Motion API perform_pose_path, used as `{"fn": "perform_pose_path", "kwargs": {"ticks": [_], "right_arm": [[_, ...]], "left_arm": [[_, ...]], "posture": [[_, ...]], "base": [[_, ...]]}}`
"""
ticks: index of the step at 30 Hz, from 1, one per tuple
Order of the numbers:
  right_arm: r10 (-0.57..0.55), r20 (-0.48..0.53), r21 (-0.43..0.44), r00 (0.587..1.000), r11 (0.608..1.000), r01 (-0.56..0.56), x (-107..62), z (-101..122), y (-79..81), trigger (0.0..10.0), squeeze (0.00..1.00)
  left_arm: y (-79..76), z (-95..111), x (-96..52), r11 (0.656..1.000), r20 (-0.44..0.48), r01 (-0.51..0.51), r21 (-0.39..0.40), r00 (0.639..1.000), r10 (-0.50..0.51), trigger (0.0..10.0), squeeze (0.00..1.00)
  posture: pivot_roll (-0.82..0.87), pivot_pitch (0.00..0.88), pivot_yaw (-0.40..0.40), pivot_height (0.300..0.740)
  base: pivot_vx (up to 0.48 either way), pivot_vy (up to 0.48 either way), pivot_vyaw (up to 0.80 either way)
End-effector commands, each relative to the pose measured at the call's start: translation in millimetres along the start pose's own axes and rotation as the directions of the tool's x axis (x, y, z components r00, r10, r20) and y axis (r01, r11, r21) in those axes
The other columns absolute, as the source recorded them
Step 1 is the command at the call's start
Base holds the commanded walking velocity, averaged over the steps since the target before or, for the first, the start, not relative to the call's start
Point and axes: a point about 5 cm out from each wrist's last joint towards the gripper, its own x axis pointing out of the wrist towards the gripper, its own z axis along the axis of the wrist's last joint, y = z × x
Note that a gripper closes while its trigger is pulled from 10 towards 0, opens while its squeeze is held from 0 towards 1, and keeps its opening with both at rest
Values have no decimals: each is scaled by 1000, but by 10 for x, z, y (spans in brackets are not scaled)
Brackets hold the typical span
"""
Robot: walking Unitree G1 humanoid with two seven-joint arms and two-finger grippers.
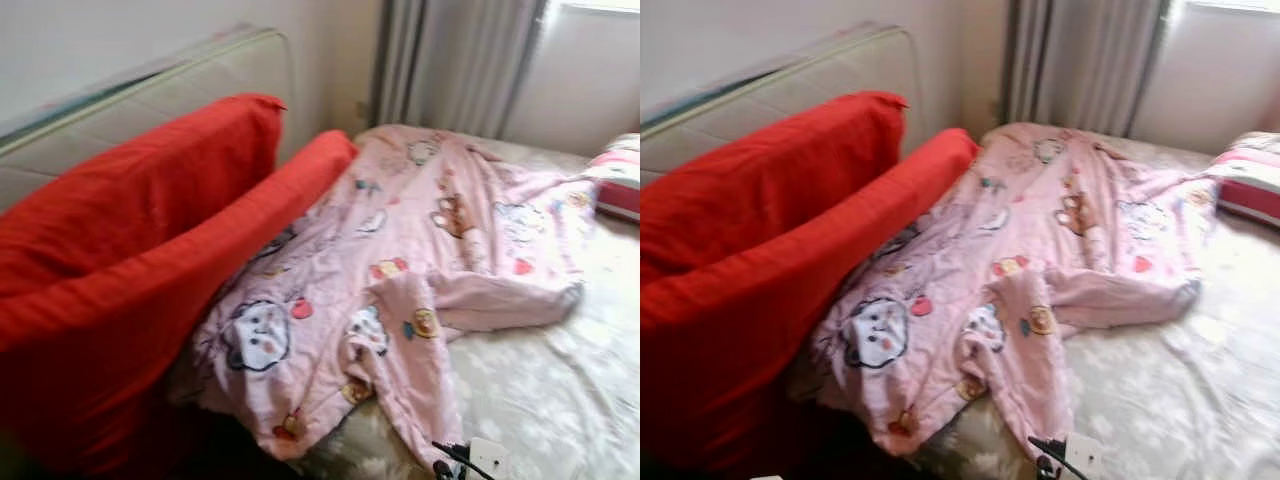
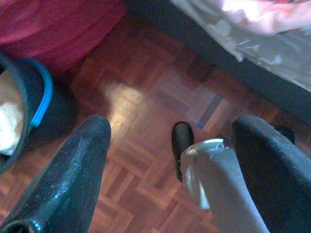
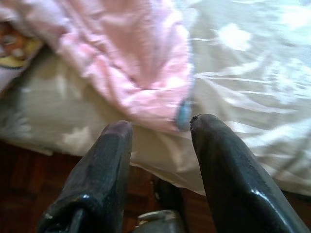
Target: Clean up the room
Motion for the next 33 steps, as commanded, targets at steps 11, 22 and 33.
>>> {"fn": "perform_pose_path", "kwargs": {"ticks": [11, 22, 33], "right_arm": [[1, 6, 4, 1000, 1000, -1, -3, -8, 24, 10000, 0], [5, 20, 8, 1000, 1000, -5, -1, 9, 31, 10000, 0], [5, 15, 20, 1000, 1000, -5, 4, 13, 37, 10000, 0]], "left_arm": [[38, -76, -24, 1000, -26, -12, 1, 1000, 12, 10000, 0], [66, -102, -41, 1000, -19, -9, -9, 1000, 9, 10000, 0], [79, -139, -56, 1000, -24, -4, -9, 1000, 4, 10000, 0]], "posture": [[48, 156, 30, 740], [49, 154, 31, 740], [49, 154, 31, 740]], "base": [[0, 0, -535], [0, 0, 0], [0, 0, -135]]}}
